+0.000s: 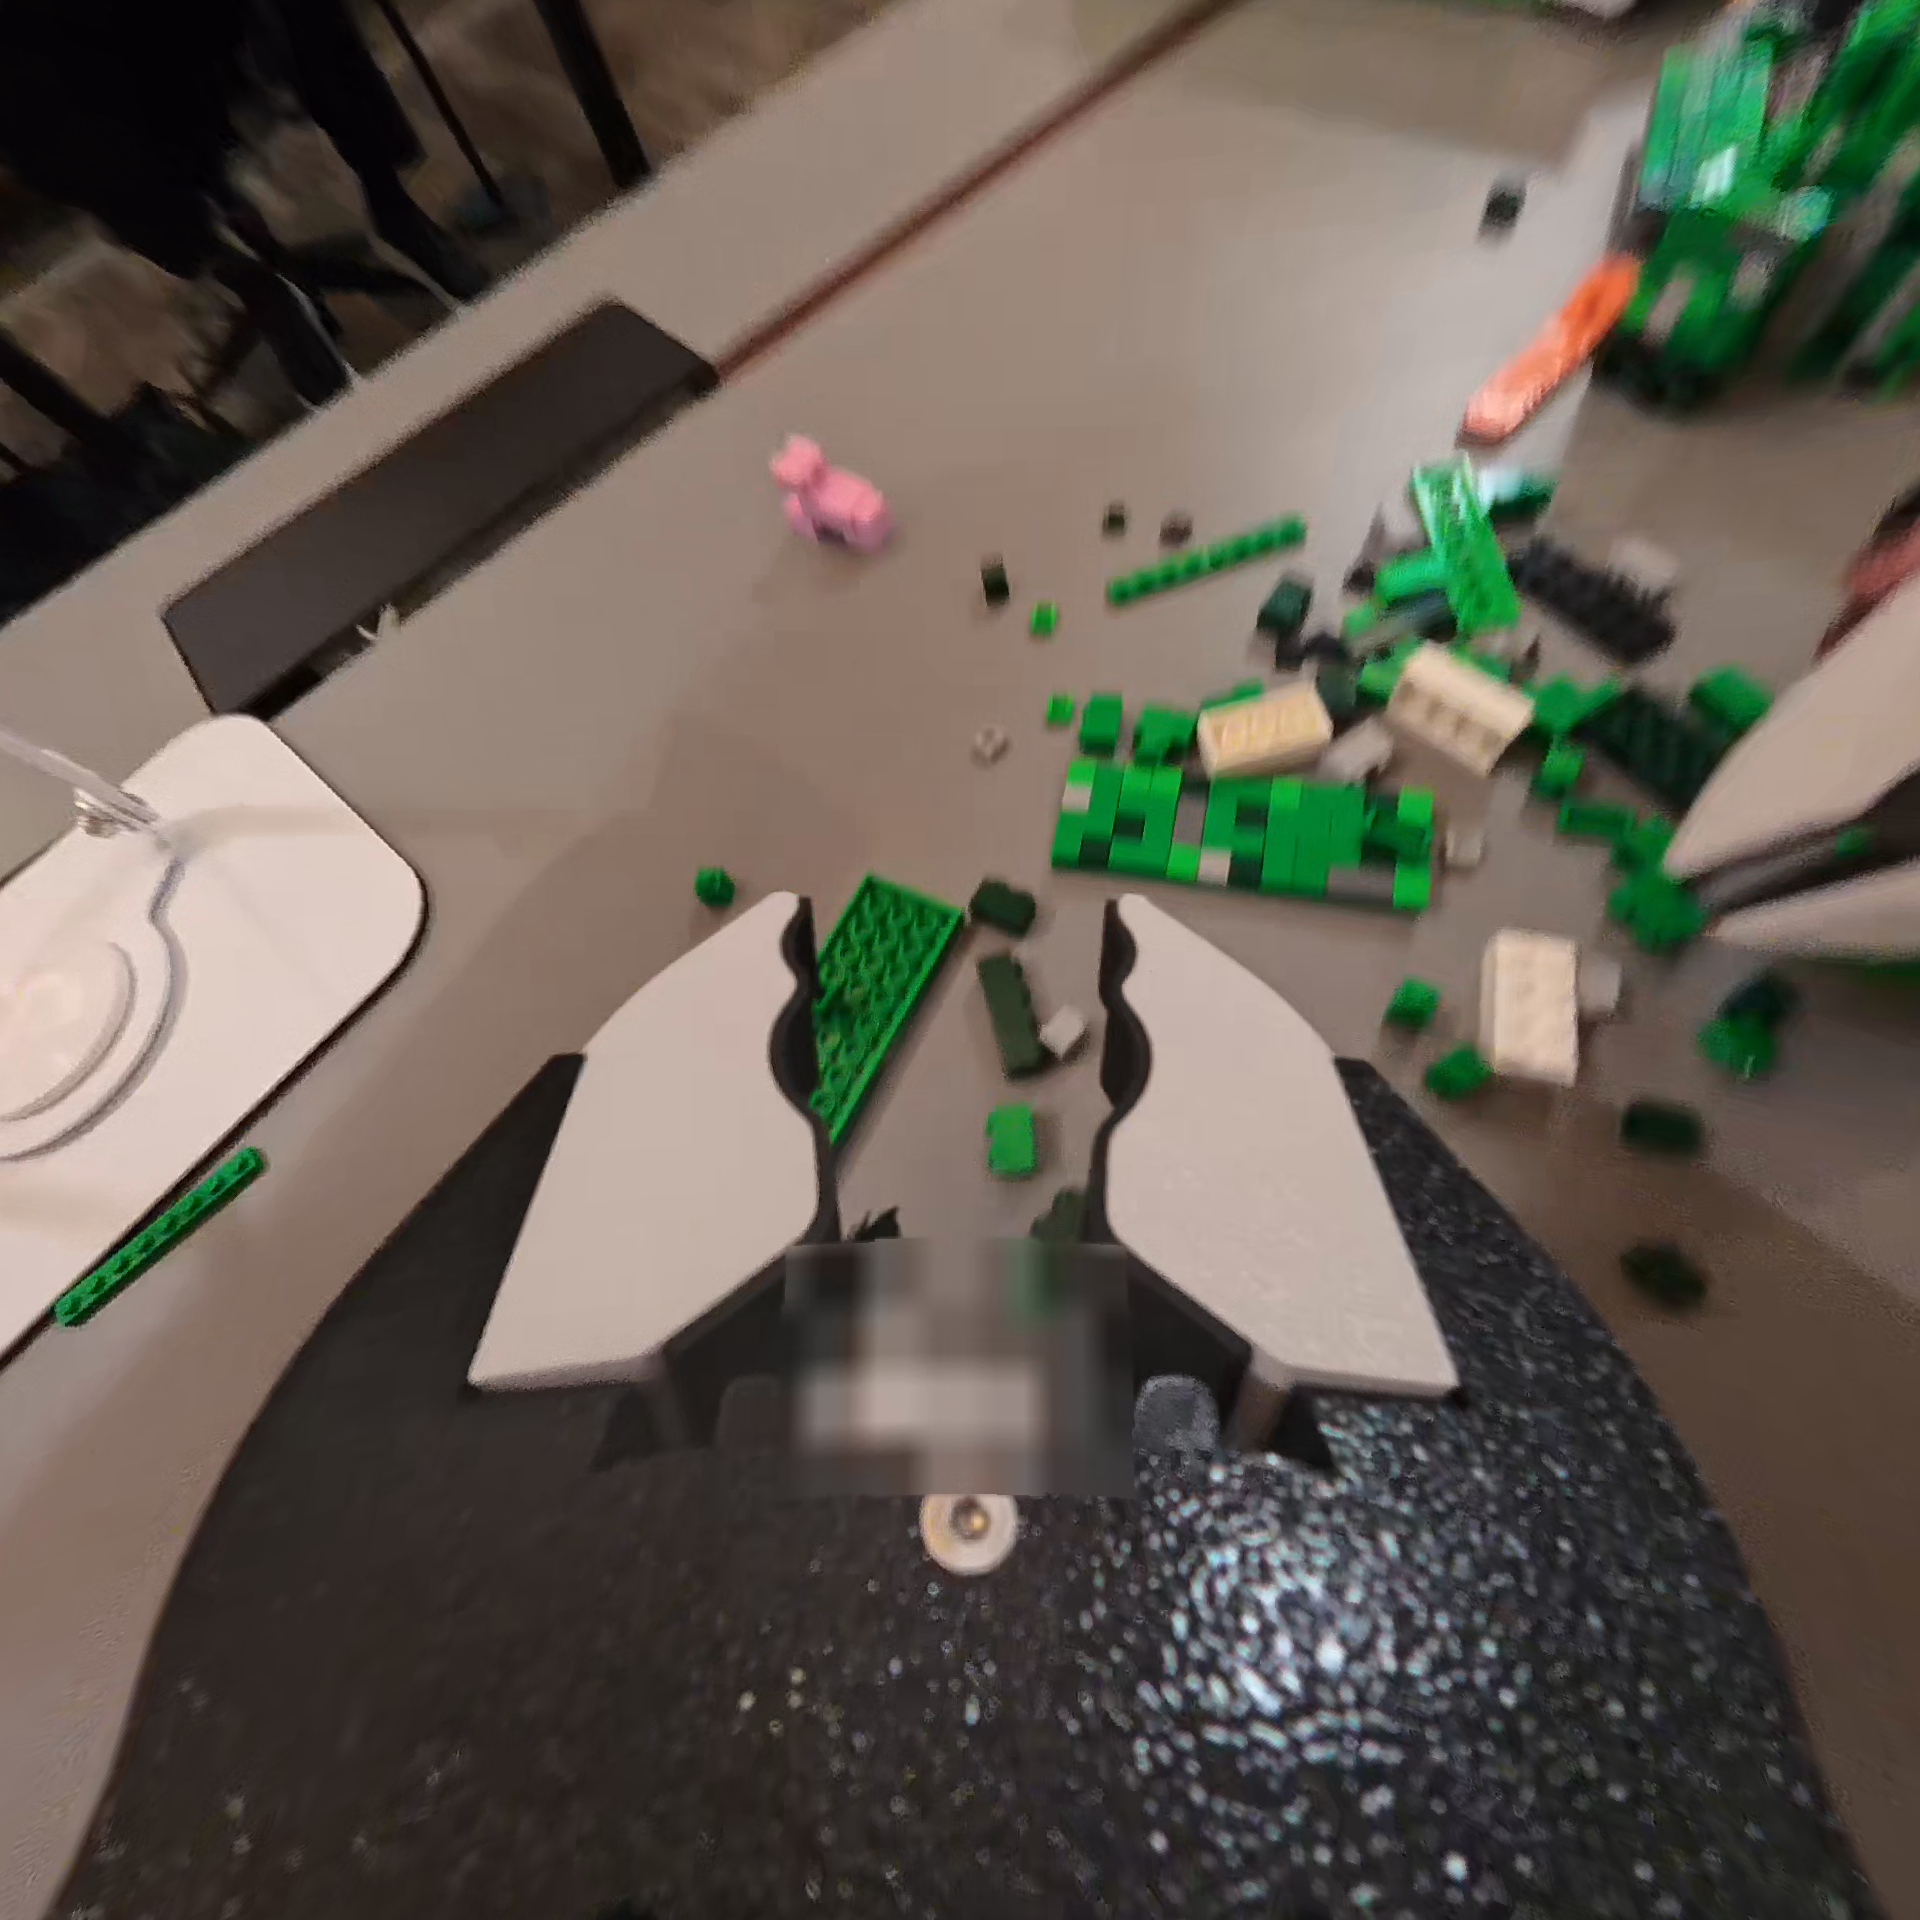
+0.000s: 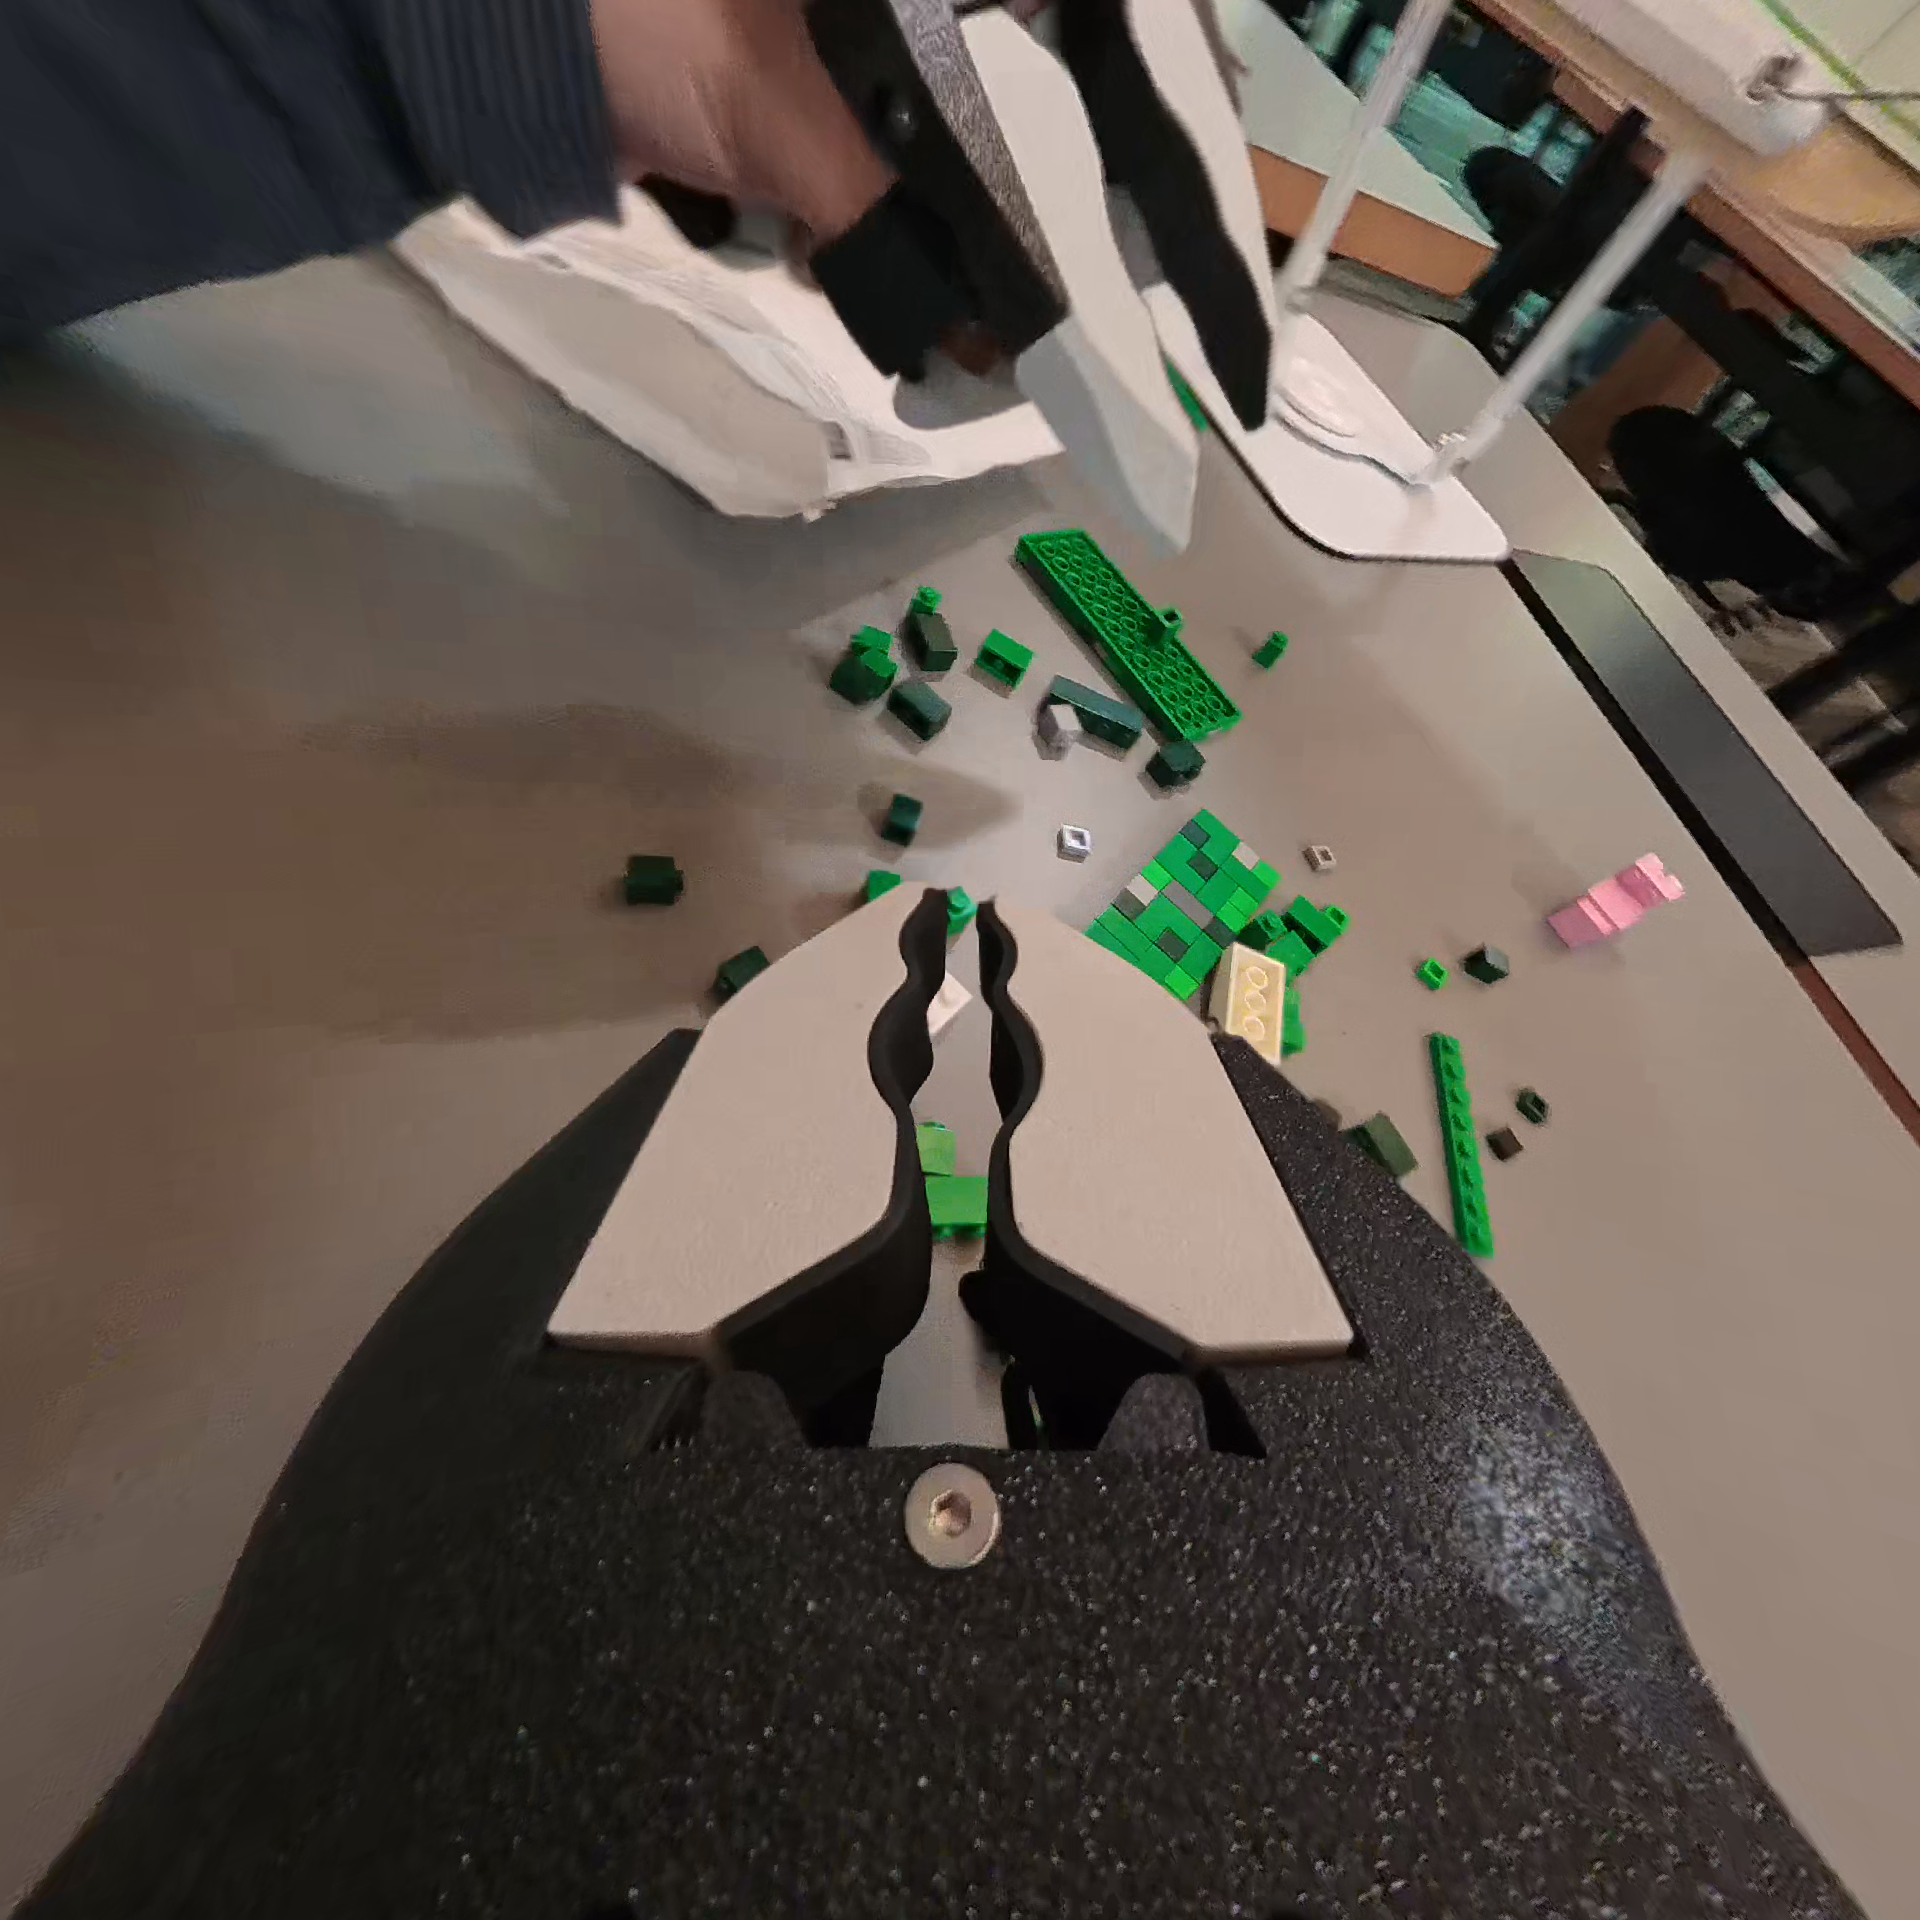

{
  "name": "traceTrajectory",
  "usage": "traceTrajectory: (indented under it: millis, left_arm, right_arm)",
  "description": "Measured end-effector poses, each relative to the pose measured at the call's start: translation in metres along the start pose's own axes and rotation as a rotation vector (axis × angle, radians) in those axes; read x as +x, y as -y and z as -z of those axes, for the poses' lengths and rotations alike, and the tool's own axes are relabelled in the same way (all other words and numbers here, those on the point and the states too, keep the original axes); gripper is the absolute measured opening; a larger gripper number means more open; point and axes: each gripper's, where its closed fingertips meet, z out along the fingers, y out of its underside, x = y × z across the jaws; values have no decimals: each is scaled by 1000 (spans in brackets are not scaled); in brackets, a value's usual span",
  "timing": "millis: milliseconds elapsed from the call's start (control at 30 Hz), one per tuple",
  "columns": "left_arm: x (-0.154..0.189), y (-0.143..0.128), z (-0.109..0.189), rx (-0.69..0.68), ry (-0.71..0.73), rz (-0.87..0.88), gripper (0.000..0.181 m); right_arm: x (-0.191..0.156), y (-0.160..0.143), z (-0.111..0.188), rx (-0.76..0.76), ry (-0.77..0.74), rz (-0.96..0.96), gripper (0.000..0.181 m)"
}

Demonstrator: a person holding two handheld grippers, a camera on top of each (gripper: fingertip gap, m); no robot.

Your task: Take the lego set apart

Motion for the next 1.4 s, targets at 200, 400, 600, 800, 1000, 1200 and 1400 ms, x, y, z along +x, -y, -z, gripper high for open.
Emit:
traceTrajectory:
  millis: [200,400,600,800,1000,1200,1400]
  left_arm:
    - [32,36,-2,268,83,54,35]
    - [66,44,1,430,96,-38,33]
    - [80,42,-2,460,44,-59,36]
    - [84,44,-2,497,34,-73,35]
    - [92,41,-7,473,-38,-29,34]
    - [96,39,-9,455,-47,-55,33]
    - [99,39,-9,446,-68,-61,33]
  right_arm:
    - [18,-19,35,-51,-302,-86,12]
    - [45,-61,136,-87,-638,-201,20]
    - [61,-134,257,-222,-931,-490,21]
    - [16,-177,290,-455,-625,-663,11]
    - [-24,-174,264,-434,-339,-627,7]
    - [-22,-177,245,-467,-319,-610,16]
    - [-22,-178,241,-475,-322,-611,15]
